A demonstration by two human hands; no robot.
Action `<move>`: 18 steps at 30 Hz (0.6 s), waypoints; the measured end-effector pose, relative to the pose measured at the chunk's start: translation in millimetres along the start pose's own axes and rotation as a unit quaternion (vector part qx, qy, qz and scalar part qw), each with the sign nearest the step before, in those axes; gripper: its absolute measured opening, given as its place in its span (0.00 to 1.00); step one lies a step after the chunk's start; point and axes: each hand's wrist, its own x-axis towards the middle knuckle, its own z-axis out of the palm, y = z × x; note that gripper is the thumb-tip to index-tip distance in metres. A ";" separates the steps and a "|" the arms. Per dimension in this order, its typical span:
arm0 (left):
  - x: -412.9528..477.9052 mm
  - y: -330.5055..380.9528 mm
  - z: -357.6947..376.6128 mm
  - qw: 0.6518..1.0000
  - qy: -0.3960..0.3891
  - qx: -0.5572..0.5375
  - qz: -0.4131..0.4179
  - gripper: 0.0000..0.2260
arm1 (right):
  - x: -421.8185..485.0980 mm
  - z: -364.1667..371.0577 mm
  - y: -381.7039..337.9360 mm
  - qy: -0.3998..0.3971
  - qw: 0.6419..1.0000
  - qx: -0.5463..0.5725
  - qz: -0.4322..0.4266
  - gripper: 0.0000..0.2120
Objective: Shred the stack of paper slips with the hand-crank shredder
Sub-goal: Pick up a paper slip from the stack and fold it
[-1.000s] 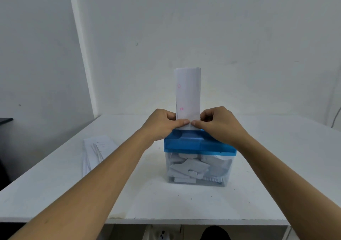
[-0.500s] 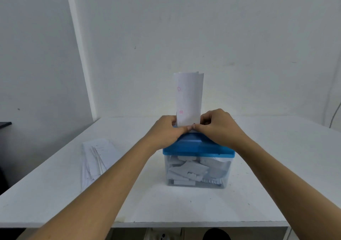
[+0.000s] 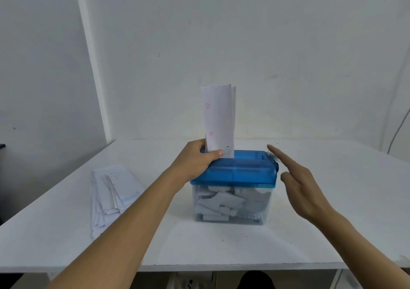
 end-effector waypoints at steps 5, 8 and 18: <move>1.5 -2.7 0.6 1.000 0.002 0.008 0.001 0.18 | 2.1 4.5 20.7 -0.099 0.988 -0.122 -0.001 0.48; 2.2 -3.1 2.2 1.000 0.003 0.009 0.001 0.19 | 3.9 13.3 28.6 -0.081 0.980 -0.179 -0.020 0.47; -1.6 -6.4 8.4 0.998 0.048 0.028 0.006 0.17 | -10.8 40.6 28.7 -0.058 0.975 -0.206 -0.053 0.27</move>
